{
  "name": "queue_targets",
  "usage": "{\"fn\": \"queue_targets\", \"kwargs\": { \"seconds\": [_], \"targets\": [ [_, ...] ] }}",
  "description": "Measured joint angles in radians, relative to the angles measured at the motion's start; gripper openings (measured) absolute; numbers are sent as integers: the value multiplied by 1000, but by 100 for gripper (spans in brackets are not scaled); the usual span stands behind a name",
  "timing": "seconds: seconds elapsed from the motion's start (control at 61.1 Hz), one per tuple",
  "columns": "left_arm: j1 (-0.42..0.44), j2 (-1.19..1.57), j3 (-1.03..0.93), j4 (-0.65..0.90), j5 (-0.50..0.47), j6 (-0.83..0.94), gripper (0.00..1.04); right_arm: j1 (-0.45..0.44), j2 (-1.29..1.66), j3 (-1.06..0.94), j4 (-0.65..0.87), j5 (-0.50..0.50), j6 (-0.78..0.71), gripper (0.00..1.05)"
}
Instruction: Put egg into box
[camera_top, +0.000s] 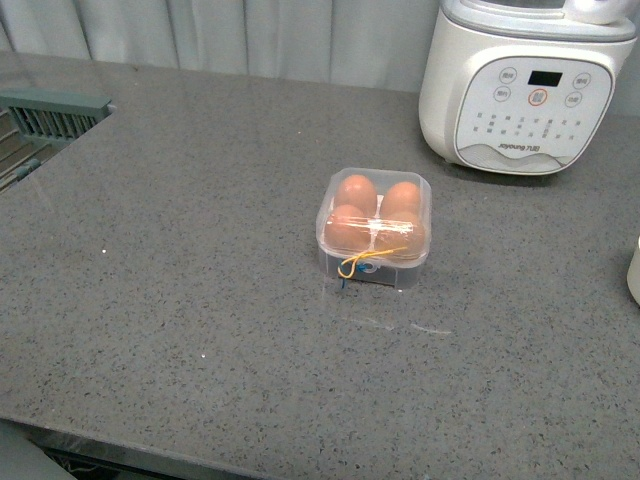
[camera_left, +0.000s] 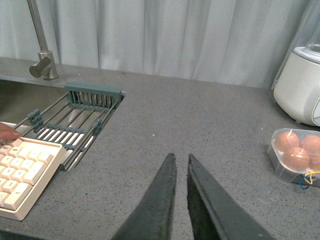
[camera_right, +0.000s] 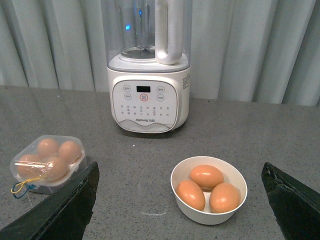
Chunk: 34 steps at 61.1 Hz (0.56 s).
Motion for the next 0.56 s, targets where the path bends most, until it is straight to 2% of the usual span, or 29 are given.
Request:
{"fn": "queue_targets", "kwargs": {
  "seconds": [0.082, 0.18, 0.36, 0.409, 0.556],
  "targets": [
    [0, 0, 0, 0, 0, 0, 32, 0, 0, 0, 0, 0, 0, 95],
    [0, 0, 0, 0, 0, 0, 56, 0, 0, 0, 0, 0, 0, 95],
    [0, 0, 0, 0, 0, 0, 86, 0, 0, 0, 0, 0, 0, 95],
    [0, 0, 0, 0, 0, 0, 98, 0, 0, 0, 0, 0, 0, 95],
    [0, 0, 0, 0, 0, 2, 98, 0, 0, 0, 0, 0, 0, 95]
  ]
}}
